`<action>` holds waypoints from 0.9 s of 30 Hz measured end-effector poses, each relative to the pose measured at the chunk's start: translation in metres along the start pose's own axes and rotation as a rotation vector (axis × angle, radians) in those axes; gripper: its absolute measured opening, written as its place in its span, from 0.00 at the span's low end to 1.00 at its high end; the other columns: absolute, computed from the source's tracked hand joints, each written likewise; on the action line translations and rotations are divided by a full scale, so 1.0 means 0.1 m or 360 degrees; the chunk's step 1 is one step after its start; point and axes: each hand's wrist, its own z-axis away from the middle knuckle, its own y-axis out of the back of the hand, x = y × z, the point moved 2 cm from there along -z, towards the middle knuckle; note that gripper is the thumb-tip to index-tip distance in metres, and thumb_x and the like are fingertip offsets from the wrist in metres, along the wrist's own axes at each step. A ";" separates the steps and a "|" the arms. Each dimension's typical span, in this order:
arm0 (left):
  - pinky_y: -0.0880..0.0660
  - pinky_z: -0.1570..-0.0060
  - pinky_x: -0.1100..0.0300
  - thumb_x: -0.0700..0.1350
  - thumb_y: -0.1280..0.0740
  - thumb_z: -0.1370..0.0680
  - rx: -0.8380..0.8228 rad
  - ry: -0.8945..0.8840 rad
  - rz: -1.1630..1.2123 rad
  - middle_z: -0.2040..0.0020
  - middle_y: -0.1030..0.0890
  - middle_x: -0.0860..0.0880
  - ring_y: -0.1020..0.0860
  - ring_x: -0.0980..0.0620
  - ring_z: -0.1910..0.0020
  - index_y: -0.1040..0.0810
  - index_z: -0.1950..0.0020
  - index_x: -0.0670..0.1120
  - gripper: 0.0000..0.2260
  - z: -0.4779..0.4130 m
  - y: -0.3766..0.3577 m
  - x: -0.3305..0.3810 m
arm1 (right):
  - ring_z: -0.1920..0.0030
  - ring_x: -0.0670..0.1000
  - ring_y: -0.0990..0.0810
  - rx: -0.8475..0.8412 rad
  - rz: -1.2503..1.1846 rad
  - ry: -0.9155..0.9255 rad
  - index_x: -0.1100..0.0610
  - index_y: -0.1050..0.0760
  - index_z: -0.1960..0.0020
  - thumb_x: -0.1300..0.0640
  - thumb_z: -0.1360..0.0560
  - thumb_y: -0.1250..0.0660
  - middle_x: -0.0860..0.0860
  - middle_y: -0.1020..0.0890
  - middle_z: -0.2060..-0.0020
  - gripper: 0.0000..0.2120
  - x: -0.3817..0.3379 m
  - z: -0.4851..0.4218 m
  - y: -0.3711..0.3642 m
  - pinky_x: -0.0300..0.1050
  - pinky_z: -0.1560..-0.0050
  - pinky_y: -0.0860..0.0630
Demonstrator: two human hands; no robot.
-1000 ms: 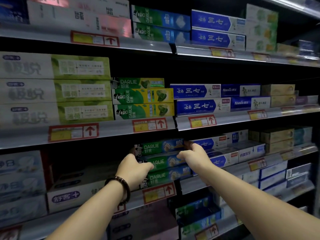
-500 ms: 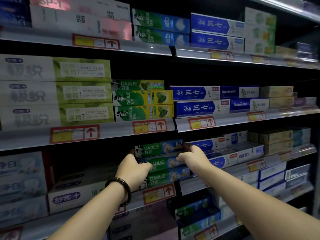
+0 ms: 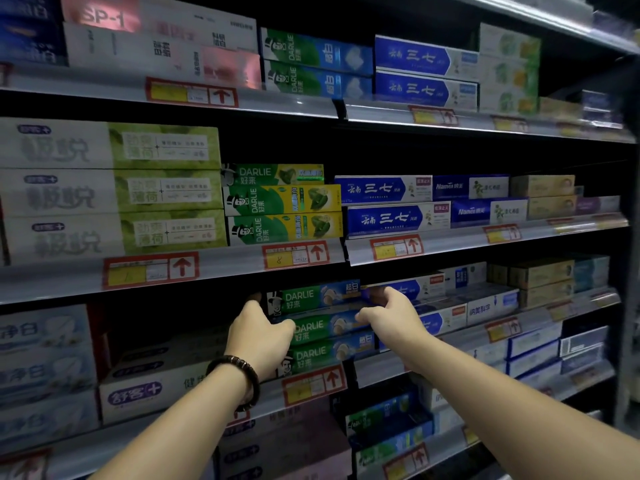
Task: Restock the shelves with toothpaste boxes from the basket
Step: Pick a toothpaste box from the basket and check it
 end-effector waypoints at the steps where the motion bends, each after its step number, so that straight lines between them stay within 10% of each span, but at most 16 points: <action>1: 0.29 0.71 0.58 0.49 0.30 0.20 -0.0005 -0.0017 -0.0007 0.53 0.20 0.44 0.22 0.48 0.64 0.41 0.19 0.43 0.33 0.05 0.03 0.02 | 0.41 0.53 0.24 0.0008 -0.0017 0.0012 0.53 0.28 0.27 0.60 0.23 0.26 0.49 0.23 0.40 0.26 0.00 0.03 0.02 0.48 0.43 0.27; 6: 0.21 0.54 0.53 0.49 0.28 0.22 0.0068 -0.0049 0.0059 0.31 0.26 0.45 0.19 0.46 0.47 0.34 0.24 0.49 0.29 0.29 0.14 -0.02 | 0.45 0.49 0.19 0.0071 -0.0047 0.0007 0.51 0.24 0.34 0.60 0.23 0.25 0.49 0.19 0.42 0.19 0.03 0.27 0.09 0.46 0.47 0.24; 27: 0.24 0.49 0.56 0.44 0.27 0.20 -0.0521 0.0468 0.0334 0.41 0.22 0.53 0.20 0.53 0.45 0.29 0.32 0.51 0.19 1.66 0.20 -0.60 | 0.50 0.51 0.14 -0.0294 -0.0141 -0.0493 0.48 0.21 0.39 0.57 0.20 0.28 0.50 0.16 0.45 0.11 0.48 1.89 0.15 0.49 0.48 0.18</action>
